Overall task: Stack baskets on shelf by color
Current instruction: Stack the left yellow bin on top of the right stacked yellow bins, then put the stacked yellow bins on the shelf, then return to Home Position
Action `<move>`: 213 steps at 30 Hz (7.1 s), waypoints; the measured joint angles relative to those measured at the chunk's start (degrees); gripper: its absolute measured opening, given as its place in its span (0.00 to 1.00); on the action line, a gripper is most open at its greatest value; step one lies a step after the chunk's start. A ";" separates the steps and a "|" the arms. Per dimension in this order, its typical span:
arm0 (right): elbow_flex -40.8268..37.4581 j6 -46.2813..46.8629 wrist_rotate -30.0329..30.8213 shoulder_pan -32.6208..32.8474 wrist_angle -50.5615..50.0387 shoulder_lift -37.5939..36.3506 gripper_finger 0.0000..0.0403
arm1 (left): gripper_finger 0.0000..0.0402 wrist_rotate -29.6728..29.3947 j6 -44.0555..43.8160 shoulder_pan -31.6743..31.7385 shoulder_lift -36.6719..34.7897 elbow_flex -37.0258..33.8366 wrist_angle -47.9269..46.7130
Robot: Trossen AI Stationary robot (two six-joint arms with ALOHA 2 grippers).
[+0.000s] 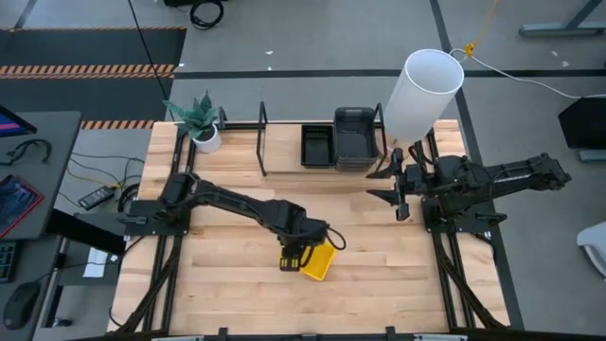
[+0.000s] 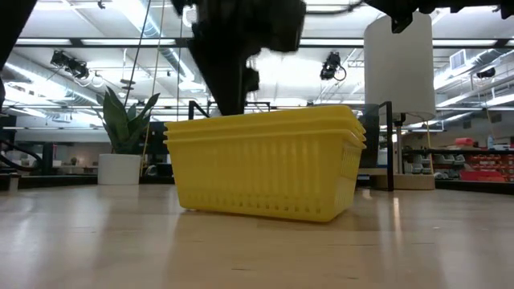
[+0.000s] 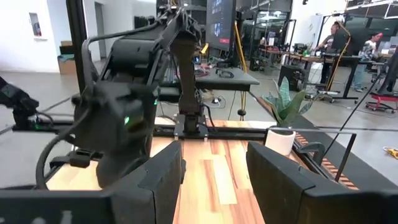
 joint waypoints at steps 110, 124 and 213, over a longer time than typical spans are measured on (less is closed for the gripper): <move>0.11 0.70 -1.49 1.15 4.21 0.20 0.46 | 0.05 -17.46 52.60 43.48 -2.25 19.58 -13.03; 0.11 0.51 -1.49 1.21 4.73 0.29 0.46 | 0.09 -18.23 49.56 43.45 1.15 19.54 -15.65; -27.12 14.16 9.07 -1.96 1.57 -33.45 0.38 | 0.02 11.57 0.43 12.97 -92.42 -85.99 74.71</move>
